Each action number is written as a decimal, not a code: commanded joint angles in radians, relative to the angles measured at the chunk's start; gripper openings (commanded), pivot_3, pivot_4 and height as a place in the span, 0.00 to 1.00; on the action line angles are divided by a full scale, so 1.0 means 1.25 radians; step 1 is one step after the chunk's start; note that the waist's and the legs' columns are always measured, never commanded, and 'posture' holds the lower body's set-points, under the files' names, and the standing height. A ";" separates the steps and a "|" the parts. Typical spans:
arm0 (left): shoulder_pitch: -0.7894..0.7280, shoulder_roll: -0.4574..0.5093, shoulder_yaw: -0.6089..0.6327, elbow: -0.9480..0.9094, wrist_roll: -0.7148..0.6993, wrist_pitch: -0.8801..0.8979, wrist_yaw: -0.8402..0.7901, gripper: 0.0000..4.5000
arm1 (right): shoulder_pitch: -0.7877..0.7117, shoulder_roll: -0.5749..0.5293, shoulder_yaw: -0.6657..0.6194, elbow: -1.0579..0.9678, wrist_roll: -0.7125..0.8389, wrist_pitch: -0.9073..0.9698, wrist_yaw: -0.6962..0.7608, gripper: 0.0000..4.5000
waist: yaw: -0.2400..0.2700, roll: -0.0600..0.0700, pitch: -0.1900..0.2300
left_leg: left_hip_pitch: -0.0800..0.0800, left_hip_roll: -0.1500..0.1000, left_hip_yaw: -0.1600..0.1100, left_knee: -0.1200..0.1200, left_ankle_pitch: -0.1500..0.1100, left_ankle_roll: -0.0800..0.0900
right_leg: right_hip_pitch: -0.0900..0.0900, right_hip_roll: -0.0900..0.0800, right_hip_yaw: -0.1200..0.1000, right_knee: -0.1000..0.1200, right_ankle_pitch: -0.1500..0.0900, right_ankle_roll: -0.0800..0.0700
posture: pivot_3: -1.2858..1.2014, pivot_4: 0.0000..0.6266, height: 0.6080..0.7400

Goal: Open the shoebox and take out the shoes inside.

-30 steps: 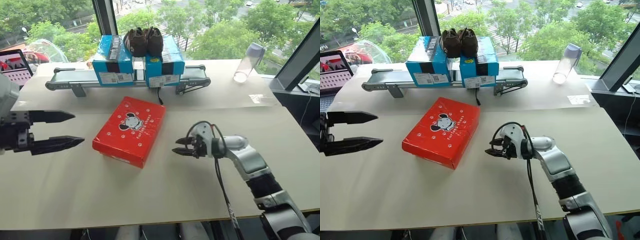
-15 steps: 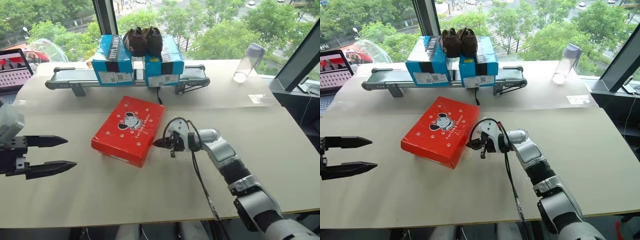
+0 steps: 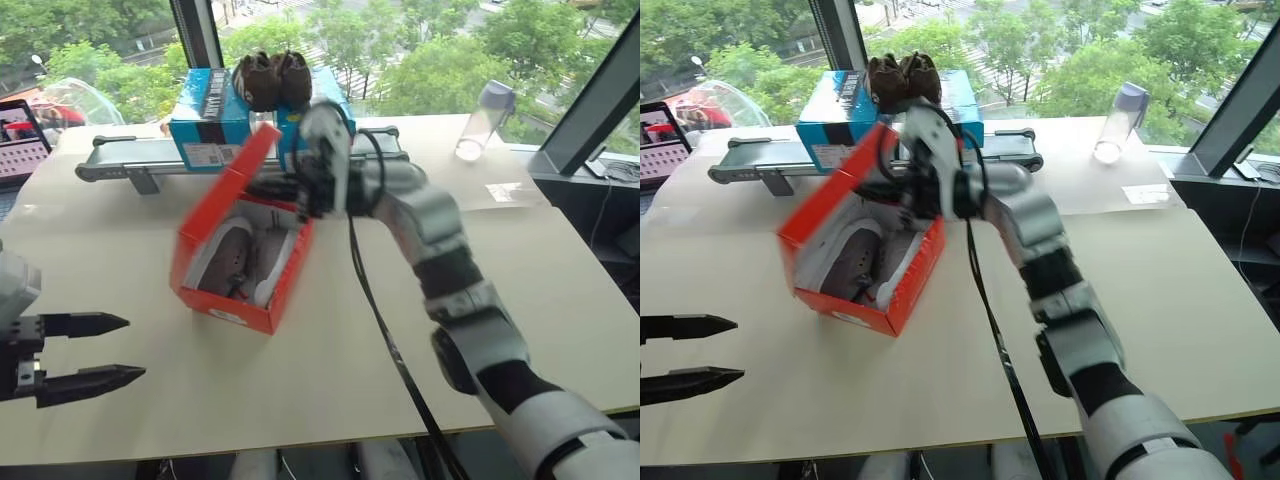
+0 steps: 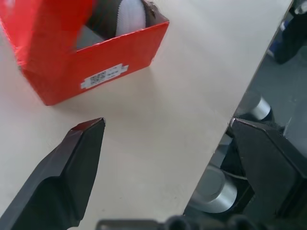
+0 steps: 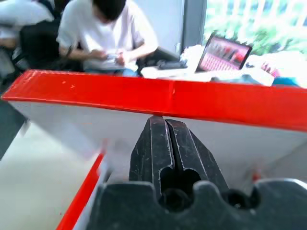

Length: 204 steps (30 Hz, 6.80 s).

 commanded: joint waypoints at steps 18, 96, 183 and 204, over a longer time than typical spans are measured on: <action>-0.066 0.023 0.144 -0.118 -0.231 0.176 0.141 1.00 | -0.220 0.098 -0.088 0.300 -0.050 0.044 -0.166 0.01 | -0.012 -0.002 0.000 | 0.000 0.000 -0.001 0.000 0.000 0.000 | -0.002 0.000 0.000 0.006 -0.002 -0.003 | 0.52 0.24 1.00; -0.350 0.090 -0.014 0.076 -0.072 -0.003 0.267 1.00 | -0.163 0.032 -0.143 0.470 -0.080 0.473 -0.317 0.99 | -0.008 -0.004 -0.001 | 0.004 0.000 0.000 0.003 0.000 0.000 | 0.002 0.001 0.000 0.009 -0.006 0.002 | 0.52 0.24 1.00; -0.306 0.037 -0.004 0.094 0.096 -0.069 0.265 1.00 | -0.267 0.033 0.341 0.656 -0.657 -0.596 -0.028 0.99 | -0.029 -0.003 0.000 | 0.001 0.004 -0.001 0.001 0.000 -0.002 | -0.003 0.006 0.001 0.009 -0.003 -0.003 | 0.52 0.24 1.00; -0.337 0.048 -0.033 0.085 0.067 -0.065 0.295 1.00 | -0.196 0.074 0.404 0.676 -0.781 -0.494 0.214 0.99 | -0.023 -0.008 -0.003 | 0.007 0.007 -0.001 0.001 0.000 -0.002 | 0.003 0.008 0.001 0.010 -0.004 0.000 | 0.52 0.24 1.00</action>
